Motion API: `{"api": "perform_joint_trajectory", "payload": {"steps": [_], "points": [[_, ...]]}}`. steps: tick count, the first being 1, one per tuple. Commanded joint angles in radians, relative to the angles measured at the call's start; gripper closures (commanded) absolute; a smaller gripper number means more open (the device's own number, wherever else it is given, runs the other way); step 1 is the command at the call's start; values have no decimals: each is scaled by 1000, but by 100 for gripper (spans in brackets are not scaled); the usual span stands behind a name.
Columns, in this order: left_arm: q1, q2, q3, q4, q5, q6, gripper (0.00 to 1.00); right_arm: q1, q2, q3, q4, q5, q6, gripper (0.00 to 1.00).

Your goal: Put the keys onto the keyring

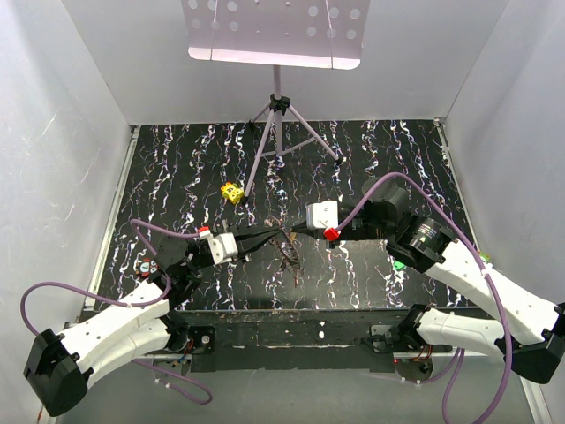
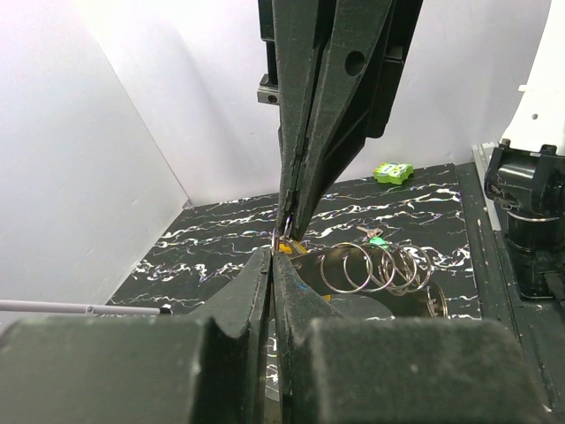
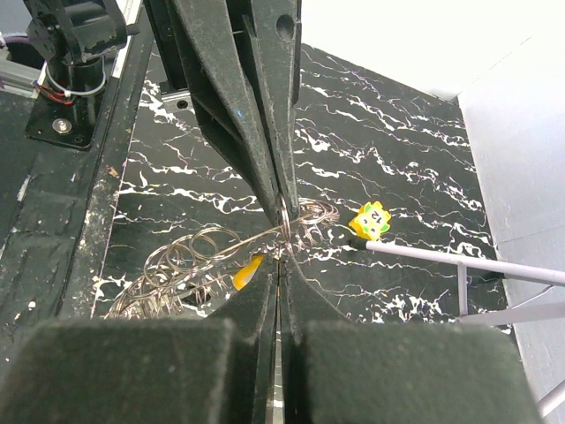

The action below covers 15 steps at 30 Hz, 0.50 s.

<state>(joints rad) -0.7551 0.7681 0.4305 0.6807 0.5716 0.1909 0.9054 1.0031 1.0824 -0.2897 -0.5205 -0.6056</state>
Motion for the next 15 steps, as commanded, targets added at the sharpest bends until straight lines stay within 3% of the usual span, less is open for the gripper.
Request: {"api": "perform_joint_trajectory", "payload": {"steps": [1,15], "points": [[-1,-23,-4,23,-29,18,100,6,-17,10,12,-13,6,99],[-4,-13,1,23,5,10,100,4,-11,5,43,25,24,99]]}}
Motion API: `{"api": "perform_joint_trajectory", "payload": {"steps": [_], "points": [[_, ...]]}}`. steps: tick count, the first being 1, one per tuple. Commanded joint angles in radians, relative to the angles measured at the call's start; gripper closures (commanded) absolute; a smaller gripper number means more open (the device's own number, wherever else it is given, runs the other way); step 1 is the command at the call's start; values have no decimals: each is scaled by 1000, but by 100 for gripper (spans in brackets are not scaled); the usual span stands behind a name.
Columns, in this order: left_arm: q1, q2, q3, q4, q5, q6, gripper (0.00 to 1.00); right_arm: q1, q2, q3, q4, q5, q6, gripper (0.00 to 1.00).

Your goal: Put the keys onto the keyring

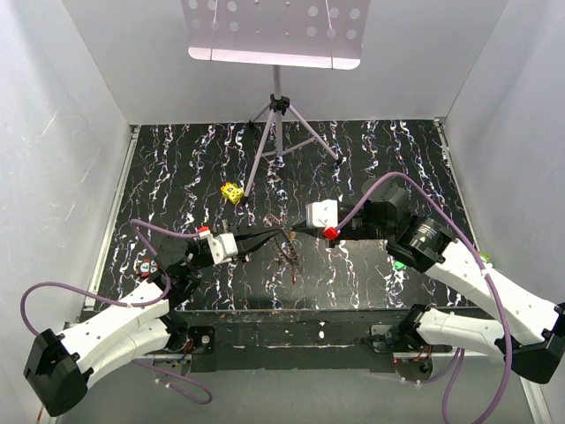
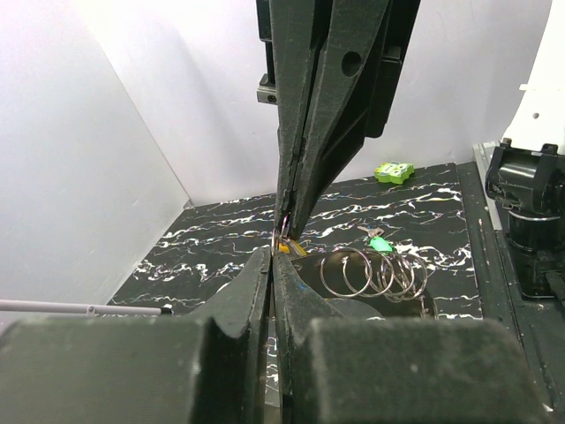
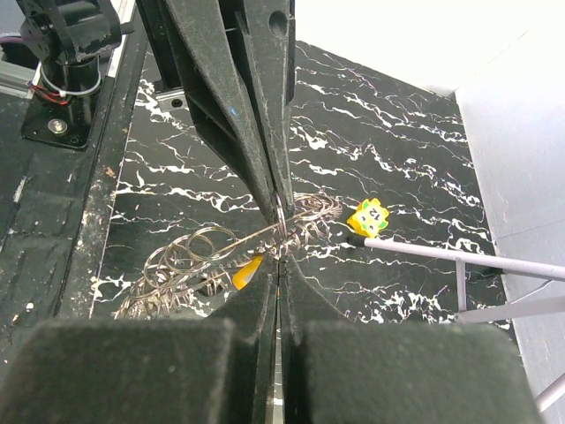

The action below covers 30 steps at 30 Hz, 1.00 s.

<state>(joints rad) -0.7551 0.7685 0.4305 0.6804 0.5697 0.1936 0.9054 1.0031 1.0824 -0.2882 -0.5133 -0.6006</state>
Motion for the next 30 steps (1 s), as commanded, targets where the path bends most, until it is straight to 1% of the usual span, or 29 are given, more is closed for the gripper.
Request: {"api": "perform_joint_trajectory", "payload": {"steps": [1,15,30], "points": [[-3,-12,-1,24,9,9,100,4,-11,4,43,19,21,99],[-1,-11,1,21,-8,12,100,6,-9,7,37,-10,25,99],[-3,-3,4,16,4,10,100,6,-3,8,58,-13,30,99]]}}
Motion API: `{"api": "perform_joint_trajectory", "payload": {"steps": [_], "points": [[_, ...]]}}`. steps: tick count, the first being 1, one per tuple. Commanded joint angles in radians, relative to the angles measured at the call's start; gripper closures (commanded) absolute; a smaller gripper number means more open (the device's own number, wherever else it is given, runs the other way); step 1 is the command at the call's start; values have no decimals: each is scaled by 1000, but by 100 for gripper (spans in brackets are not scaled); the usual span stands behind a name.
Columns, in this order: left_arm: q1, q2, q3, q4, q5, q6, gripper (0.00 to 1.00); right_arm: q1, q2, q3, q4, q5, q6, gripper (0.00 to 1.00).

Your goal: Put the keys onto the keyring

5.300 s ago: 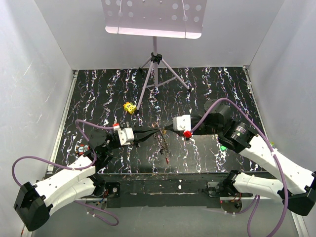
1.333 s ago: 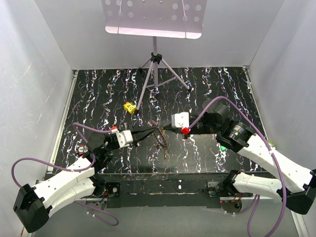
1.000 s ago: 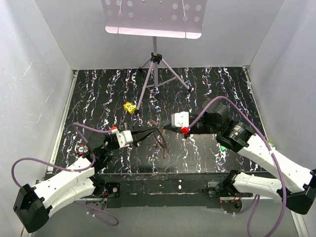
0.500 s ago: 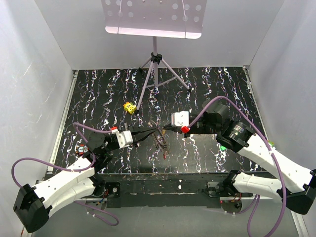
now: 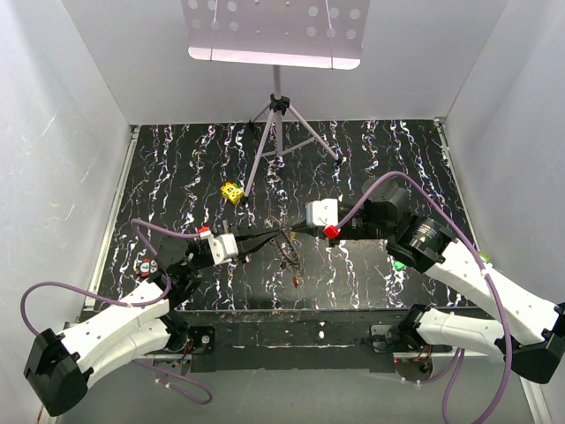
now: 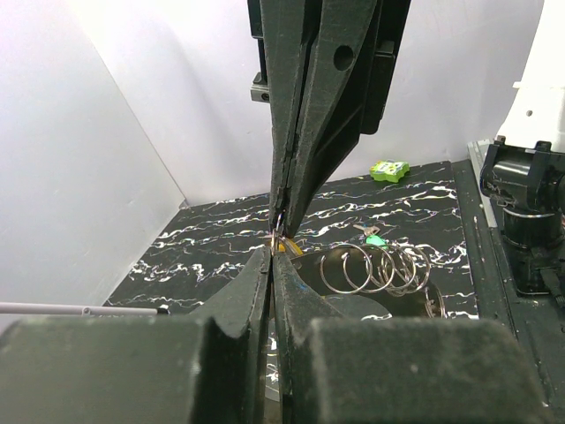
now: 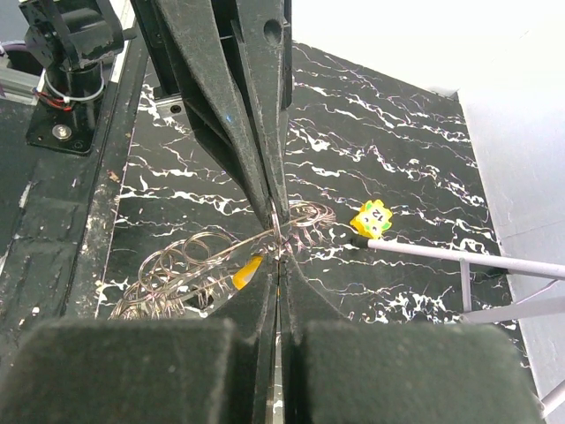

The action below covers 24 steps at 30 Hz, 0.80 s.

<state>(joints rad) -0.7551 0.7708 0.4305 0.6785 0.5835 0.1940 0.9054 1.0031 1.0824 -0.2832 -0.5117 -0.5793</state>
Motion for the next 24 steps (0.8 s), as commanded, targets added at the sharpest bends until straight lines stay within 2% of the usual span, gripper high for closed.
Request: {"api": "perform_joint_trajectory", "payload": {"steps": [1,24], "points": [[-1,-5,4,18,-11,12,100,4,-3,8,53,-16,10,99],[-3,-1,5,16,6,7,100,6,3,4,79,-28,52,99]]}}
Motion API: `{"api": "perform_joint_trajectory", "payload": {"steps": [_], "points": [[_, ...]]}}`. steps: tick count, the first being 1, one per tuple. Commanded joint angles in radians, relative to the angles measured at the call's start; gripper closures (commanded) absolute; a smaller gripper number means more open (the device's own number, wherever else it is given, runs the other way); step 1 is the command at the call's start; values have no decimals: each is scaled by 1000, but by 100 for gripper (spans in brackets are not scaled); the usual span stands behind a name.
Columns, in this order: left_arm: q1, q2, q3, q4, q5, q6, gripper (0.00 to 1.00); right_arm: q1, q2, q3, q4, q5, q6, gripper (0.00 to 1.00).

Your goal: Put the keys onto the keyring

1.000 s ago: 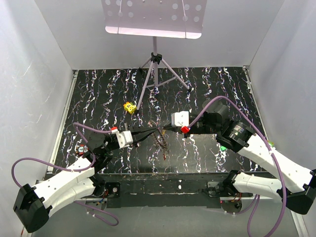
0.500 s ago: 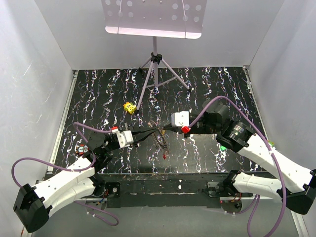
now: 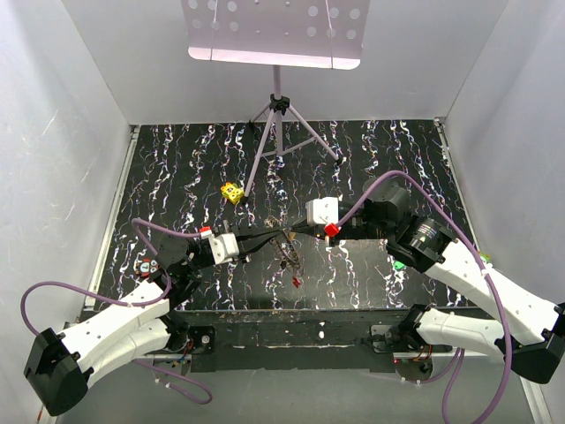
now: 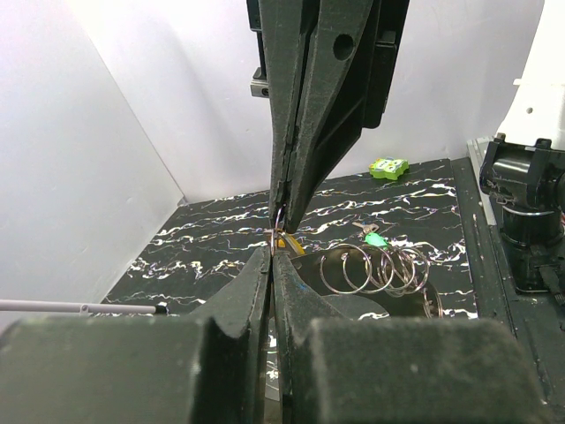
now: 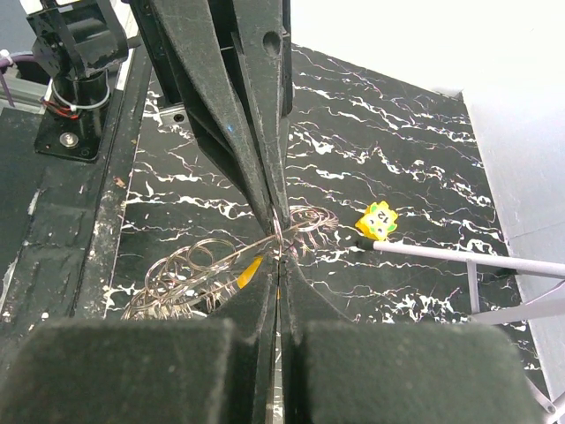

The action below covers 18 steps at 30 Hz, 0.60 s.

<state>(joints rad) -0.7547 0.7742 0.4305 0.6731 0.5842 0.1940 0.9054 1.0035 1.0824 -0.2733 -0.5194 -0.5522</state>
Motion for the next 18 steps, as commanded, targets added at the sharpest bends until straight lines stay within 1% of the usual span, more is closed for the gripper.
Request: {"api": "perform_joint_trajectory", "payload": {"steps": [1,18], "points": [[-2,-4,4,23,8,8,100,4,4,4,71,-22,29,99],[-3,-1,5,23,20,5,100,6,18,5,86,-47,54,99]]}}
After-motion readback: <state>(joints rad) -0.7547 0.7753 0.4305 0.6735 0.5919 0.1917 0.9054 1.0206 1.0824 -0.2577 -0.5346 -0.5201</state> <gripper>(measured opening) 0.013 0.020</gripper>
